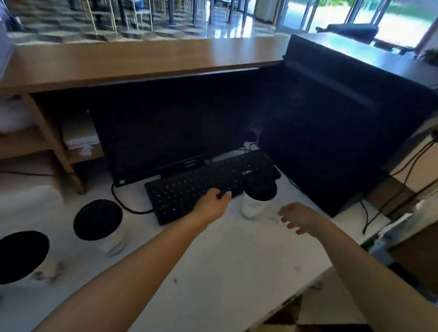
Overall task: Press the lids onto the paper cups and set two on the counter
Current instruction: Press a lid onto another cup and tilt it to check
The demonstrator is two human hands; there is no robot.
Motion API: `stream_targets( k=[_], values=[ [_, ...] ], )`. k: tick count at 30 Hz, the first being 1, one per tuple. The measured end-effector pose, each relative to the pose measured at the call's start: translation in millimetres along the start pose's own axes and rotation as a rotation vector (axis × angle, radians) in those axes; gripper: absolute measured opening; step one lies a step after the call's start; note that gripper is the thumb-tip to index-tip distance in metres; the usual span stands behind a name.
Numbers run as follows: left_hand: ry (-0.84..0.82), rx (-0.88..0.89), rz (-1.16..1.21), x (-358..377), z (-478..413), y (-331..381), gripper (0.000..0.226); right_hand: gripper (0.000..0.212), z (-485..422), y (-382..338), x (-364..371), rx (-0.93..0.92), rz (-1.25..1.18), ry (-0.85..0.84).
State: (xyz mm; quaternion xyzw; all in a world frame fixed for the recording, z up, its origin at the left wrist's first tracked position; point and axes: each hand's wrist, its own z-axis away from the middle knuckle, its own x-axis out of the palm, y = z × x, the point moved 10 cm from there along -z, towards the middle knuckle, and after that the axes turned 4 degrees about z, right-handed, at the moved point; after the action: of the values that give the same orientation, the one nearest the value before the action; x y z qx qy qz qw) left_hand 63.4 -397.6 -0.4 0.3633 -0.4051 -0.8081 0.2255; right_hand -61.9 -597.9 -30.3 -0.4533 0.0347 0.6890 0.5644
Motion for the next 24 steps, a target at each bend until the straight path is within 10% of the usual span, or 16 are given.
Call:
stream_targets(
  k=[6,24],
  values=[
    [0.126,0.135,0.072,40.5,-41.9,59.7,0.053,0.047,-29.0,-46.6,-55.6,-0.26,-0.083,0.275],
    [0.385,0.191,0.196,66.0,-84.0,46.1,0.034,0.024,-83.2,-79.0,-7.6,-0.473,-0.569,-0.031]
  ],
)
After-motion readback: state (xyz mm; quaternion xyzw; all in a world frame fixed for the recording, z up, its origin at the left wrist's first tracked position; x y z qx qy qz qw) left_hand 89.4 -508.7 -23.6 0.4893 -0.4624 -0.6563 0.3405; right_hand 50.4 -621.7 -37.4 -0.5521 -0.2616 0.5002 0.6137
